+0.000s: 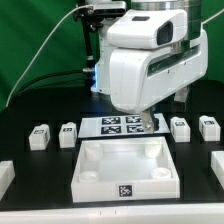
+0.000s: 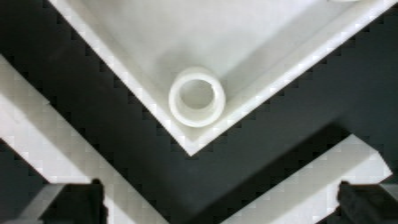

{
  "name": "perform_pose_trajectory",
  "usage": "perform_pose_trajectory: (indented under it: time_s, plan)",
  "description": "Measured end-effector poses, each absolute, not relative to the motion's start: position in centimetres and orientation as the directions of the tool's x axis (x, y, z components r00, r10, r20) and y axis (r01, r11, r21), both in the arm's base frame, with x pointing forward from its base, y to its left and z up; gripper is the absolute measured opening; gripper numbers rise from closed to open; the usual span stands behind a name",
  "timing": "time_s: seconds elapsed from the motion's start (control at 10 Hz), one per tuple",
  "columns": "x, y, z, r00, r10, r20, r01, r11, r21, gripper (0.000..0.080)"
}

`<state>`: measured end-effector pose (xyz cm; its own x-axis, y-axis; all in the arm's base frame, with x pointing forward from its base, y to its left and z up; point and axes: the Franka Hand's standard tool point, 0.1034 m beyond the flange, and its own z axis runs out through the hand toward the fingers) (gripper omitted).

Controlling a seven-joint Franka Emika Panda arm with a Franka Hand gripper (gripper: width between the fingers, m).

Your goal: Assemble one leg

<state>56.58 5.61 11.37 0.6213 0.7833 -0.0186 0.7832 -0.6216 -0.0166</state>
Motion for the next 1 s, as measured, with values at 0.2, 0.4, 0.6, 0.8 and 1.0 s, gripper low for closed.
perform_pose_trajectory:
  time_s: [0.2,0.4,0.6,0.8,1.0]
  plan:
    - [56.6,5.6,11.4,0.621,0.783,-0.019,0.783,-0.622,-0.017,0.0649]
    - [56.6,5.6,11.4,0.604,0.797,-0.018,0.797,-0.604,-0.017,0.0649]
    - [54.5,5.2,10.9,0.519,0.855,-0.003,0.855,-0.519,-0.001,0.0649]
    - [50.1,3.3,9.6,0.262,0.965,-0.006,0.965,-0.262,-0.006,0.0649]
    - [46.9,1.0,7.4,0.018,1.0,0.003,1.0,-0.018,-0.008,0.0649]
